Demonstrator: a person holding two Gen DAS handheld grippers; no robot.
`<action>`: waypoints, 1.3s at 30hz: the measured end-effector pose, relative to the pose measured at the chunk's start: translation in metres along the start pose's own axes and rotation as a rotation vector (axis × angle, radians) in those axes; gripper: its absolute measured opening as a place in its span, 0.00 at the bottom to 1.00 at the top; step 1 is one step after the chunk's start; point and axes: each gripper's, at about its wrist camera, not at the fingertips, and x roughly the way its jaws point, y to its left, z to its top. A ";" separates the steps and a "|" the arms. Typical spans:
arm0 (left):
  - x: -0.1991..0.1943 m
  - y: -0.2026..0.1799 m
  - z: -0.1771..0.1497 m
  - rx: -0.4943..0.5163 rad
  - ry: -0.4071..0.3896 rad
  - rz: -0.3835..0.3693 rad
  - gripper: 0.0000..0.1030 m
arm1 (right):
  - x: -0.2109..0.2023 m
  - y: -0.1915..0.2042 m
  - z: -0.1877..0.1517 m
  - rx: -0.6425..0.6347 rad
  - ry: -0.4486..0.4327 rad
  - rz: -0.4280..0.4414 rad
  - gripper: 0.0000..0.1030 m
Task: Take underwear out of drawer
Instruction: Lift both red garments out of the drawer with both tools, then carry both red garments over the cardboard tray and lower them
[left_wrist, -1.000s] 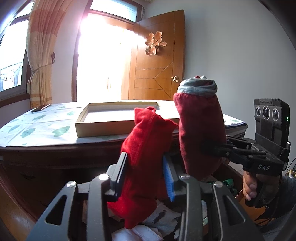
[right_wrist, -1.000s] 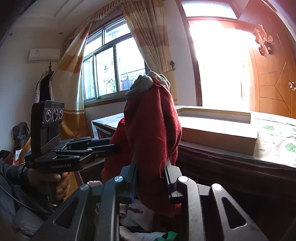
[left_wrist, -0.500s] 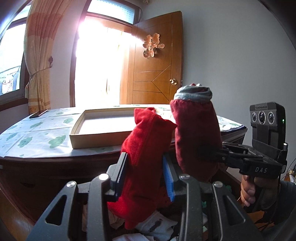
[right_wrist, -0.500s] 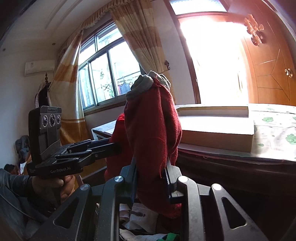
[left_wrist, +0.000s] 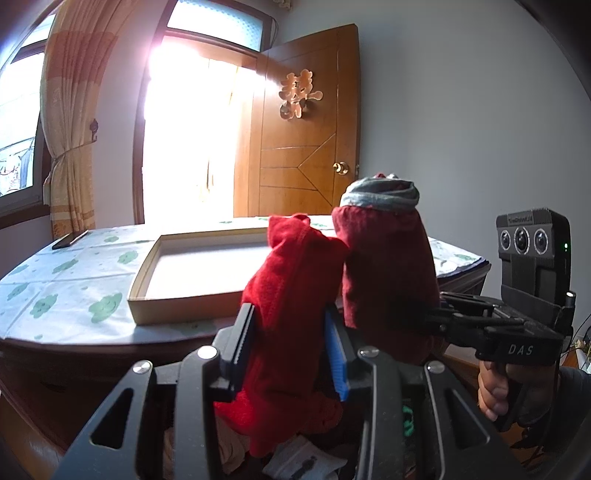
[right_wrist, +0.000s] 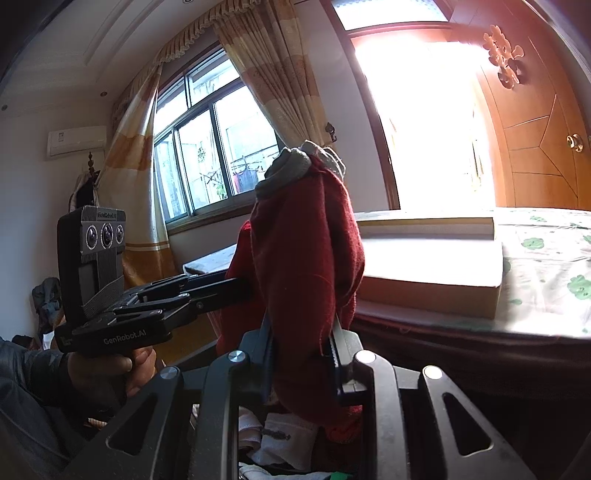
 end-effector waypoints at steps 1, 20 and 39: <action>0.001 0.000 0.003 -0.002 -0.001 -0.005 0.35 | -0.001 -0.001 0.003 0.001 -0.002 -0.002 0.25; 0.047 -0.007 0.061 0.014 0.041 -0.050 0.31 | 0.001 -0.043 0.054 0.089 0.025 -0.072 0.25; 0.106 0.011 0.122 -0.072 0.101 -0.054 0.29 | 0.013 -0.093 0.095 0.157 0.051 -0.146 0.25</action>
